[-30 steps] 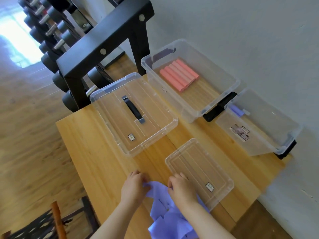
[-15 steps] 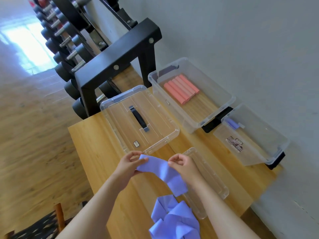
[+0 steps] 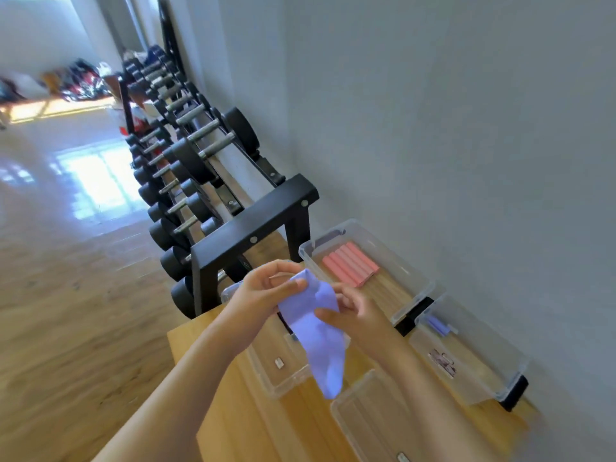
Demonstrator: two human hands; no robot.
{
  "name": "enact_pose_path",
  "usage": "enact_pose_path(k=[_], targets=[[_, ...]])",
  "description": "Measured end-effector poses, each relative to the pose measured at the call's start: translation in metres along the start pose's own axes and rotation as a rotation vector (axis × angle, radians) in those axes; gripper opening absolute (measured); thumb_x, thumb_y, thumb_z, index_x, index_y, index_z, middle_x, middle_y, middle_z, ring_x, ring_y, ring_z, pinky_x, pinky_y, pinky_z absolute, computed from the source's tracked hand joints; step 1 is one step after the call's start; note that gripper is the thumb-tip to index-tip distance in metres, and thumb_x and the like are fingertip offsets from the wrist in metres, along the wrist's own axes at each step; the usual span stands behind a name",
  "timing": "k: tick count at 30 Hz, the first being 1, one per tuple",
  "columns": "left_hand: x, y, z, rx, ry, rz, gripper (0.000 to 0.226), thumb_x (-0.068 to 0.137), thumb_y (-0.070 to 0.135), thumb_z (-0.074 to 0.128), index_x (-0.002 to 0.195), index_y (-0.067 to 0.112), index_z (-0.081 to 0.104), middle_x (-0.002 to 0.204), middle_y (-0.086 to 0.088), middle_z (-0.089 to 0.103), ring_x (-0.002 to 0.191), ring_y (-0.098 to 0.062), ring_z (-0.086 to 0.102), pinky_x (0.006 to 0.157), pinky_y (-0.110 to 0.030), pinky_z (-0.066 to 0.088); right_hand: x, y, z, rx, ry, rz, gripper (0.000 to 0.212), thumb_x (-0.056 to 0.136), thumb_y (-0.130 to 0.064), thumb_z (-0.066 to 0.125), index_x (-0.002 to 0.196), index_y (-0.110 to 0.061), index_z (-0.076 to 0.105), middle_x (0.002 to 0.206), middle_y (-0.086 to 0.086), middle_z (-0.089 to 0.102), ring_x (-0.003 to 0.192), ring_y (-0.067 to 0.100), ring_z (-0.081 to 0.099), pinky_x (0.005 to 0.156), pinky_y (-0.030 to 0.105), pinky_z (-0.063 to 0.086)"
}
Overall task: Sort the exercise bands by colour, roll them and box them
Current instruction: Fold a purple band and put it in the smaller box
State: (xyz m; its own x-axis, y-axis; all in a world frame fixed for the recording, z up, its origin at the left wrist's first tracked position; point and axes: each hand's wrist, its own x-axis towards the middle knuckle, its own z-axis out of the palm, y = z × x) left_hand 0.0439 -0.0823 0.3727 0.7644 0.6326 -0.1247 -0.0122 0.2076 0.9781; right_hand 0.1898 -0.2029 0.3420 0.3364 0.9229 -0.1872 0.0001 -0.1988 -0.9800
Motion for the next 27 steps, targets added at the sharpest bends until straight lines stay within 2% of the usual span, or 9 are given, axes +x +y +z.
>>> enact_pose_path(k=[5, 9, 13, 15, 17, 19, 21, 24, 27], targets=[[-0.007, 0.065, 0.012, 0.072, -0.005, 0.162, 0.02, 0.078, 0.017, 0.078, 0.095, 0.013, 0.07, 0.092, -0.012, 0.071, 0.083, -0.021, 0.067, 0.072, -0.029, 0.054, -0.009, -0.074, 0.005, -0.077, 0.049, -0.182, 0.019, 0.075, -0.041, 0.069, 0.093, -0.035, 0.067, 0.09, -0.019, 0.069, 0.094, 0.003, 0.064, 0.08, 0.021, 0.045], [-0.014, 0.106, 0.025, 0.115, 0.059, 0.237, 0.019, 0.075, 0.014, 0.081, 0.091, 0.016, 0.069, 0.088, -0.009, 0.073, 0.078, -0.02, 0.066, 0.072, -0.033, 0.054, -0.019, -0.121, 0.008, -0.062, 0.058, -0.296, 0.024, 0.083, -0.026, 0.072, 0.106, -0.021, 0.067, 0.102, -0.006, 0.072, 0.089, 0.001, 0.066, 0.075, 0.012, 0.046], [-0.018, 0.138, 0.037, 0.174, 0.13, 0.33, 0.021, 0.077, 0.004, 0.079, 0.091, 0.013, 0.066, 0.087, -0.006, 0.063, 0.07, -0.017, 0.061, 0.059, -0.024, 0.051, -0.027, -0.15, 0.016, -0.053, 0.149, -0.365, 0.016, 0.083, -0.015, 0.075, 0.095, -0.021, 0.067, 0.095, -0.001, 0.073, 0.094, 0.013, 0.069, 0.085, 0.025, 0.054], [-0.021, 0.153, 0.044, 0.148, 0.121, 0.357, 0.024, 0.075, 0.001, 0.08, 0.091, 0.013, 0.066, 0.084, 0.001, 0.062, 0.067, -0.013, 0.062, 0.06, -0.024, 0.051, -0.029, -0.165, 0.02, -0.031, 0.209, -0.394, 0.014, 0.082, -0.009, 0.074, 0.089, -0.019, 0.066, 0.091, 0.003, 0.074, 0.089, 0.015, 0.069, 0.084, 0.029, 0.055], [-0.02, 0.163, 0.05, 0.075, 0.101, 0.382, 0.026, 0.067, 0.011, 0.085, 0.085, 0.021, 0.07, 0.084, 0.001, 0.063, 0.073, -0.019, 0.064, 0.07, -0.032, 0.052, -0.033, -0.179, 0.019, 0.004, 0.256, -0.42, 0.012, 0.084, -0.003, 0.07, 0.084, -0.014, 0.066, 0.086, 0.007, 0.073, 0.081, 0.014, 0.067, 0.079, 0.029, 0.054], [-0.021, 0.172, 0.053, 0.021, 0.064, 0.4, 0.025, 0.064, 0.032, 0.082, 0.086, 0.026, 0.072, 0.088, -0.002, 0.064, 0.084, -0.023, 0.061, 0.081, -0.037, 0.049, -0.038, -0.192, 0.016, 0.015, 0.298, -0.443, 0.012, 0.086, -0.004, 0.069, 0.08, -0.013, 0.065, 0.079, 0.006, 0.071, 0.074, 0.013, 0.064, 0.07, 0.026, 0.051], [-0.025, 0.178, 0.056, 0.037, 0.035, 0.396, 0.031, 0.074, 0.041, 0.077, 0.098, 0.022, 0.071, 0.093, -0.003, 0.065, 0.09, -0.02, 0.06, 0.082, -0.033, 0.049, -0.043, -0.204, 0.009, -0.01, 0.349, -0.47, 0.014, 0.086, -0.008, 0.07, 0.077, -0.016, 0.062, 0.075, 0.003, 0.068, 0.072, 0.015, 0.063, 0.066, 0.026, 0.048], [-0.031, 0.181, 0.06, 0.034, -0.022, 0.391, 0.044, 0.086, 0.038, 0.061, 0.112, 0.002, 0.064, 0.098, -0.013, 0.068, 0.088, -0.02, 0.066, 0.077, -0.029, 0.055, -0.05, -0.218, -0.001, -0.016, 0.41, -0.489, 0.015, 0.085, -0.008, 0.07, 0.08, -0.019, 0.062, 0.077, 0.0, 0.07, 0.075, 0.016, 0.066, 0.068, 0.029, 0.05], [-0.035, 0.186, 0.067, 0.067, -0.013, 0.413, 0.027, 0.09, 0.023, 0.059, 0.105, 0.002, 0.066, 0.096, -0.013, 0.072, 0.087, -0.022, 0.07, 0.075, -0.03, 0.057, -0.058, -0.229, -0.008, 0.025, 0.429, -0.497, 0.017, 0.084, -0.002, 0.069, 0.085, -0.018, 0.064, 0.081, 0.004, 0.073, 0.078, 0.018, 0.068, 0.074, 0.034, 0.054]])
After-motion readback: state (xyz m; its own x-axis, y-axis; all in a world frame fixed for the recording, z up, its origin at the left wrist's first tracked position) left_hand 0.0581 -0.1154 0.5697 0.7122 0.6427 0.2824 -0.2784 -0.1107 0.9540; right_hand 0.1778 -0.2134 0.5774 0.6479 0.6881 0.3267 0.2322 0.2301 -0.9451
